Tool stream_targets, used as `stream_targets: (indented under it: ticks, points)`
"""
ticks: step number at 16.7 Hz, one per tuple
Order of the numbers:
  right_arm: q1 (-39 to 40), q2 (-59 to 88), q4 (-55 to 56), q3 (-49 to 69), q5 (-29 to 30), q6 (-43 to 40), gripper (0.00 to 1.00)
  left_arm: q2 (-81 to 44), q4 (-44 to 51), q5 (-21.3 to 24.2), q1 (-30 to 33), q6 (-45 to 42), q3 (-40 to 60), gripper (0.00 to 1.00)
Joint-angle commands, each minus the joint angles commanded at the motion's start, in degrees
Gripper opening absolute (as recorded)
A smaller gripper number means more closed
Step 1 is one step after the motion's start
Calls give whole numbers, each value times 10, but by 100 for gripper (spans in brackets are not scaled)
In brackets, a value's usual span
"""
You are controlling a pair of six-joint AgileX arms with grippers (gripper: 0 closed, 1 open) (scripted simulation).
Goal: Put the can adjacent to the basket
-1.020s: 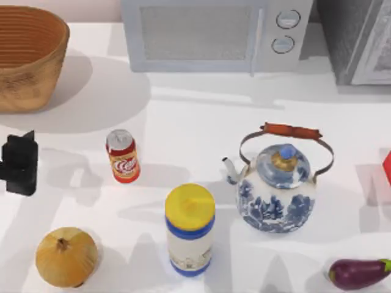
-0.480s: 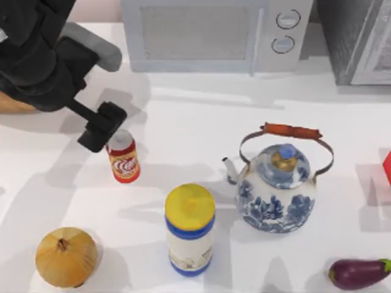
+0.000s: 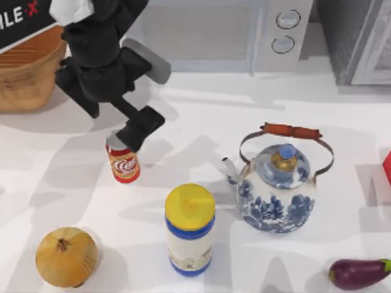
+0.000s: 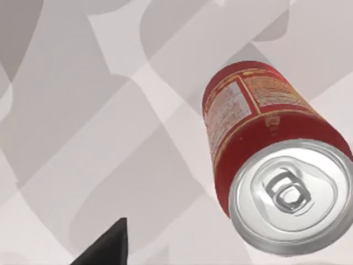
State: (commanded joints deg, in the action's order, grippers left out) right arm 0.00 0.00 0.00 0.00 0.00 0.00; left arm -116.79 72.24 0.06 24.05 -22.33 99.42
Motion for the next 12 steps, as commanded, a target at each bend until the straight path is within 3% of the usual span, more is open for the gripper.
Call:
stream_targets:
  ticks: [7, 12]
  points:
    - [0, 0, 0, 0, 0, 0, 100, -6, -8, 0, 0, -2, -6, 100]
    - [0, 0, 0, 0, 0, 0, 100, -24, -103, 0, 0, -2, -78, 100]
